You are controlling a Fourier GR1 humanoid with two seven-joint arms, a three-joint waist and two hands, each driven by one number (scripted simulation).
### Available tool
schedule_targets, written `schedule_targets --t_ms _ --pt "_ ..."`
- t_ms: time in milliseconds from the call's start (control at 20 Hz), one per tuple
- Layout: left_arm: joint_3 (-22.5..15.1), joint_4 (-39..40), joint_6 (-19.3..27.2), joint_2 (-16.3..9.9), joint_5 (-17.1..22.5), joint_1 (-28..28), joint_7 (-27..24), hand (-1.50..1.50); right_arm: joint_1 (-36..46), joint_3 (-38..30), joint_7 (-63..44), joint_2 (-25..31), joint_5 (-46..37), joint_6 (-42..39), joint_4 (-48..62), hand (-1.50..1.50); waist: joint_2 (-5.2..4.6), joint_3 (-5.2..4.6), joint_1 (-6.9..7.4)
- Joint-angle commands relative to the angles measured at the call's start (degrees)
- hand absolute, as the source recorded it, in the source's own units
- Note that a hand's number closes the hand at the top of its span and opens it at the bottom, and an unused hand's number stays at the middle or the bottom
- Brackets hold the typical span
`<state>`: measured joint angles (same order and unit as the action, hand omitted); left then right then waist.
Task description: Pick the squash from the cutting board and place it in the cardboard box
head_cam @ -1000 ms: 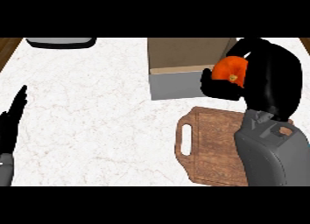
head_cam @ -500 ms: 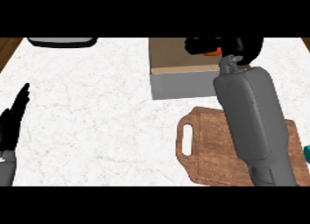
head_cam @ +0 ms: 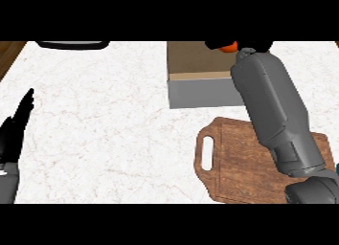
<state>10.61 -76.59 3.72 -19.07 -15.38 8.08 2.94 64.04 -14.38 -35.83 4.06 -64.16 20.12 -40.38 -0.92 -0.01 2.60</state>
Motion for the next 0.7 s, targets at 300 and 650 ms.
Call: schedule_targets --t_ms 300,650 --pt "0.27 0.98 -0.09 0.64 0.41 1.33 -0.75 0.00 4.66 -9.56 4.71 0.67 7.23 10.99 17.76 -1.50 -0.73 0.02 1.24" --pt "-1.30 -1.79 0.00 1.64 -0.61 0.20 0.47 0.00 4.46 -11.43 17.38 2.26 9.96 19.72 18.39 -1.50 -0.62 0.08 1.20"
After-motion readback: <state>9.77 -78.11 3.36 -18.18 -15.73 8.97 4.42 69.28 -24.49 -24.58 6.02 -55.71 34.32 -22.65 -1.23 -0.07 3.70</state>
